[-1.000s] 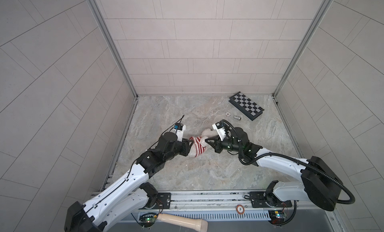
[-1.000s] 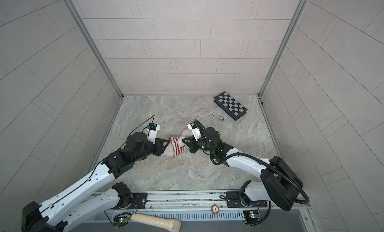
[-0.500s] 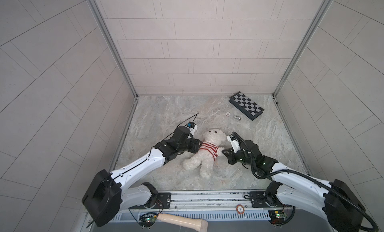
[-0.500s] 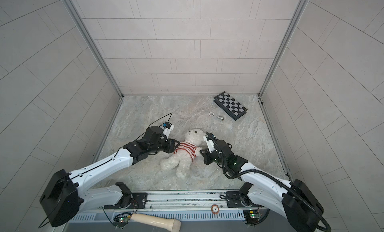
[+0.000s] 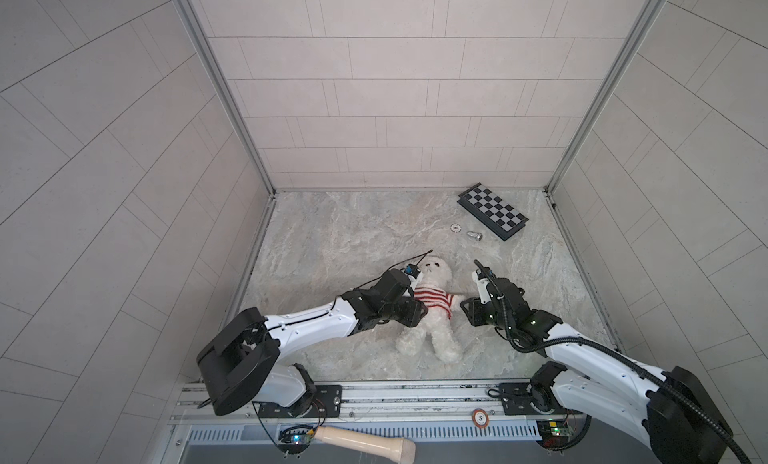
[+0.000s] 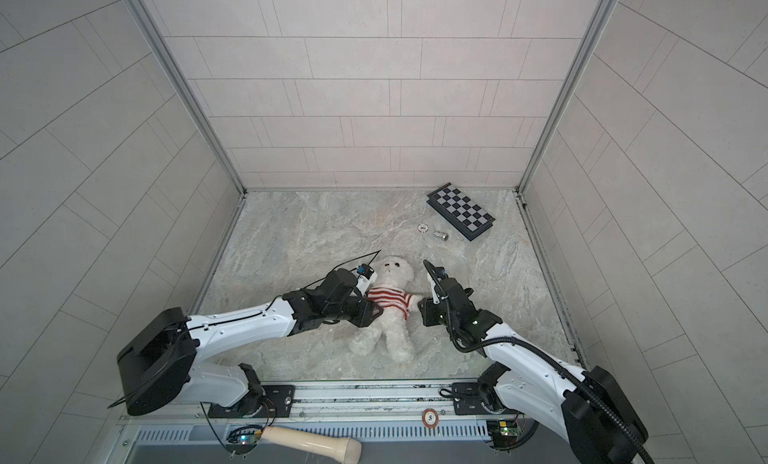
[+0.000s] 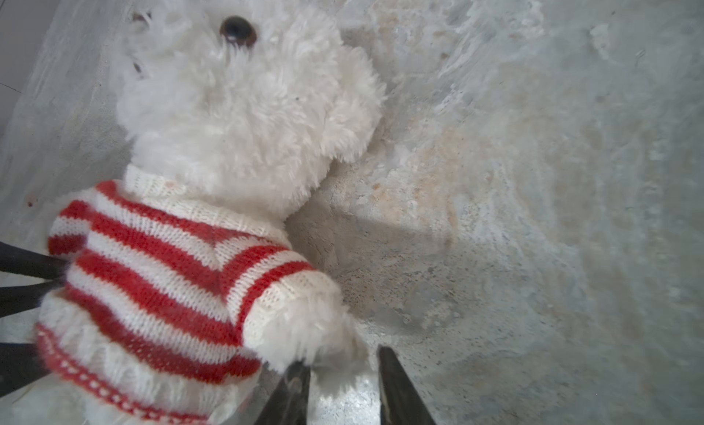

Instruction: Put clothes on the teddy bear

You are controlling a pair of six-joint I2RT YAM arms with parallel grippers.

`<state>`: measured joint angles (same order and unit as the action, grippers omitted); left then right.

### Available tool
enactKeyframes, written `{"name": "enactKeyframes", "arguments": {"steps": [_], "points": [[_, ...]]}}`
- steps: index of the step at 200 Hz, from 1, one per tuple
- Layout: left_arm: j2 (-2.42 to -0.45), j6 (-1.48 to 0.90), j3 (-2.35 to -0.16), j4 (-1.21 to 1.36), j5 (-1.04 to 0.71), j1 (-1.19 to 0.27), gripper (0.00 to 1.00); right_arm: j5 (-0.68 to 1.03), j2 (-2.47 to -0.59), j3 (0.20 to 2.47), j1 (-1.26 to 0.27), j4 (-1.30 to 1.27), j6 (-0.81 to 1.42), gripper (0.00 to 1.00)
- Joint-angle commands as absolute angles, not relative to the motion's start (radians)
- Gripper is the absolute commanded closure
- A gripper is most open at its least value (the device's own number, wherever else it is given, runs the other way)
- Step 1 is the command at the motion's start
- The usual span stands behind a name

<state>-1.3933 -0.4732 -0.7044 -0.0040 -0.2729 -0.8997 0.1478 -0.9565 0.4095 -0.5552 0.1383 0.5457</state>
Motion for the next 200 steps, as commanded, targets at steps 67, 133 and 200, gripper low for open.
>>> {"name": "enactKeyframes", "arguments": {"steps": [67, 133, 200], "points": [[-1.198, -0.513, -0.653, 0.076, -0.238, -0.939, 0.54, 0.117, -1.045, 0.649, -0.668, 0.102, 0.471, 0.67], [-1.250, -0.597, -0.636, 0.105, -0.182, -0.901, 0.62, 0.143, -1.171, 0.625, -0.716, 0.004, 0.502, 0.84], [-1.325, -0.625, -0.566, 0.178, -0.219, -0.880, 0.62, 0.198, -1.162, 0.552, -0.741, 0.077, 0.505, 0.92]]}}
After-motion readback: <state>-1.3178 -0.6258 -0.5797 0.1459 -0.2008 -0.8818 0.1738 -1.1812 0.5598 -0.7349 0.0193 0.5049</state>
